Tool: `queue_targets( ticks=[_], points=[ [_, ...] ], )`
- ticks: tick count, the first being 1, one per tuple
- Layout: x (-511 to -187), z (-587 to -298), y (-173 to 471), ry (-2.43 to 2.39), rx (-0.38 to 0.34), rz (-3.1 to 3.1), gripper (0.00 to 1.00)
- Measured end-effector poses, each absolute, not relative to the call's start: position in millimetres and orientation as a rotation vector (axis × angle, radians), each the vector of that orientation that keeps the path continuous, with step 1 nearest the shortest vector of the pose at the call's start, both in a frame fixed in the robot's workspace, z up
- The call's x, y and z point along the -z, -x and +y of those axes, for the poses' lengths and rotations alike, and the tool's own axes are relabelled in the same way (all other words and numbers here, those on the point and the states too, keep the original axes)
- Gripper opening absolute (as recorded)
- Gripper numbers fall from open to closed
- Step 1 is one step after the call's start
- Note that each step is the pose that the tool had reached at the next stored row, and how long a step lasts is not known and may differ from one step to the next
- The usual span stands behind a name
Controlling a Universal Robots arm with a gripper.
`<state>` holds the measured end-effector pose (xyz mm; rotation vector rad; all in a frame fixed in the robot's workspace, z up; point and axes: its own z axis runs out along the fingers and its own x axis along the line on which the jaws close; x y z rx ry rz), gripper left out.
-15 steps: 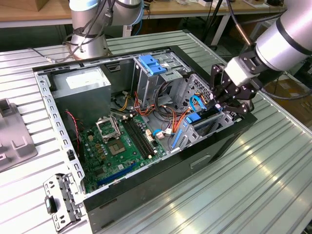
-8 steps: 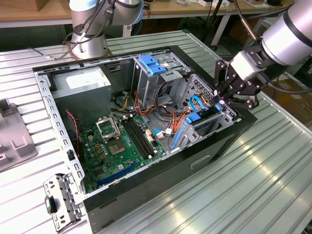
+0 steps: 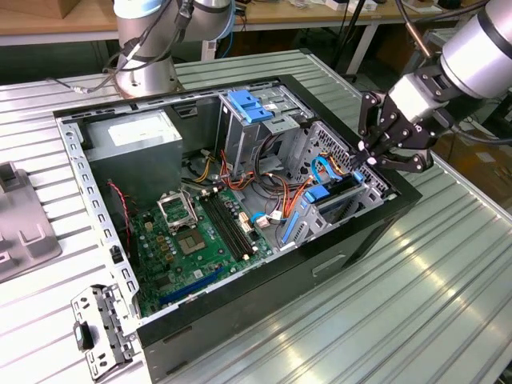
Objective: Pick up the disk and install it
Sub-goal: 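Insert the second disk wire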
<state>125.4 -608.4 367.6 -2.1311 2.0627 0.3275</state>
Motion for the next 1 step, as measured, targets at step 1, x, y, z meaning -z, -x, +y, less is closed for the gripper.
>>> queue_targets(
  ticks=[1],
  points=[
    [-367.6,-608.4,-125.4,2.131,-0.328,2.063,0.11]
  ],
)
